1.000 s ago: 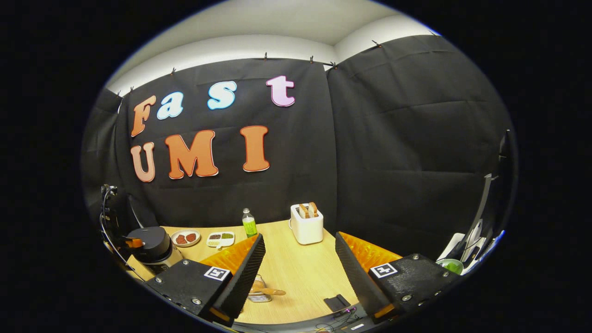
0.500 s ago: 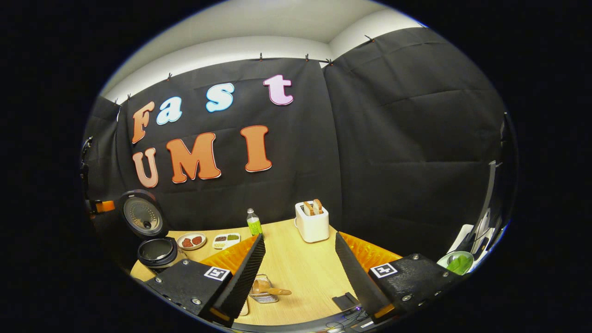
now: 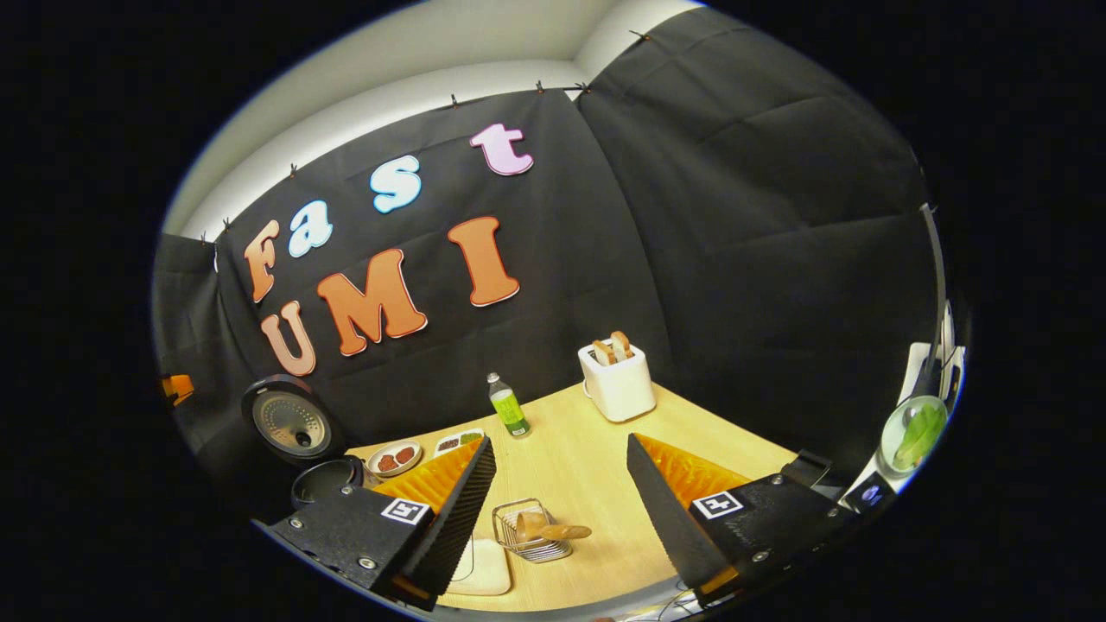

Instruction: Close the left gripper, press the button to open the rice cooker; take a wooden spoon from the chopstick holder with the right hand, scoop a spoonful of rice and pour it into the rice cooker, then put the wooden spoon back into the chopstick holder.

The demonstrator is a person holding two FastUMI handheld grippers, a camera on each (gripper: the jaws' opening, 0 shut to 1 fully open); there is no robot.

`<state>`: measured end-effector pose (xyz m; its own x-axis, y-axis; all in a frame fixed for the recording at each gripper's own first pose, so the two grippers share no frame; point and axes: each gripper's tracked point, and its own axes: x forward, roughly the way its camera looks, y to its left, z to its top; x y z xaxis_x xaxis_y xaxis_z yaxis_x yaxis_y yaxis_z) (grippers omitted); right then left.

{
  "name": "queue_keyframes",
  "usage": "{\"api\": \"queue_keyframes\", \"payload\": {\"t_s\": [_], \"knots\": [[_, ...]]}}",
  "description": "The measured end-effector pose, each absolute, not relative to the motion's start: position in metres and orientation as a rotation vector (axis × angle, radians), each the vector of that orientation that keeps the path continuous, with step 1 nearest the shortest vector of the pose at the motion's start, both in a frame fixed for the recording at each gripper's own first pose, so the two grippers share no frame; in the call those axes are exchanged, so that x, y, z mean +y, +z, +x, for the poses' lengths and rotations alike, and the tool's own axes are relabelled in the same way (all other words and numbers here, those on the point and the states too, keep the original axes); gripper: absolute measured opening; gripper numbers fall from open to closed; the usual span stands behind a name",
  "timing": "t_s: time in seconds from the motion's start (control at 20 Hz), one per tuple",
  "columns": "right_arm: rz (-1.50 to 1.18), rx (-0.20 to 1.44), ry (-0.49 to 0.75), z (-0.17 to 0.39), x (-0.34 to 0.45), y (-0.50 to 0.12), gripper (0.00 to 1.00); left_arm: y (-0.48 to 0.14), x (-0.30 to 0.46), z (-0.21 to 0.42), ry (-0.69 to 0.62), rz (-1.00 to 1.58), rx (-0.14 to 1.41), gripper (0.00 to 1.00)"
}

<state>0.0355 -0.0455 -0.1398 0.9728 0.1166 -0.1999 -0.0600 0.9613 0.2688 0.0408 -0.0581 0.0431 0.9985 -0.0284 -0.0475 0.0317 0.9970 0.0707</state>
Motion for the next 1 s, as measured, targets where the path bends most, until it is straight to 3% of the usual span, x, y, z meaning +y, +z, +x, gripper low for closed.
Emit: {"api": "queue_keyframes", "payload": {"t_s": [0.1, 0.2, 0.4, 0.6, 0.85, 1.0], "knots": [[0.284, 0.244, 0.097, 0.04, -0.04, -0.161, 0.95, 0.052, -0.051, 0.03, -0.013, 0.077, 0.025, 0.13], [0.29, 0.295, 0.104, 0.042, -0.031, -0.187, 0.95, 0.051, -0.041, 0.023, 0.006, 0.075, 0.037, 0.53], [0.301, 0.385, 0.103, 0.042, -0.022, -0.23, 0.95, 0.051, -0.018, 0.01, 0.059, 0.06, 0.052, 0.69], [0.284, 0.469, 0.084, 0.044, -0.017, -0.267, 0.95, 0.055, 0.014, -0.001, 0.178, 0.126, 0.043, 1.0], [0.303, 0.531, 0.102, 0.048, -0.006, -0.283, 0.94, 0.049, 0.024, -0.01, 0.216, 0.146, 0.067, 0.98], [0.307, 0.531, 0.11, 0.055, -0.004, -0.274, 0.77, 0.046, 0.025, -0.009, 0.232, 0.169, 0.078, 0.98]]}}
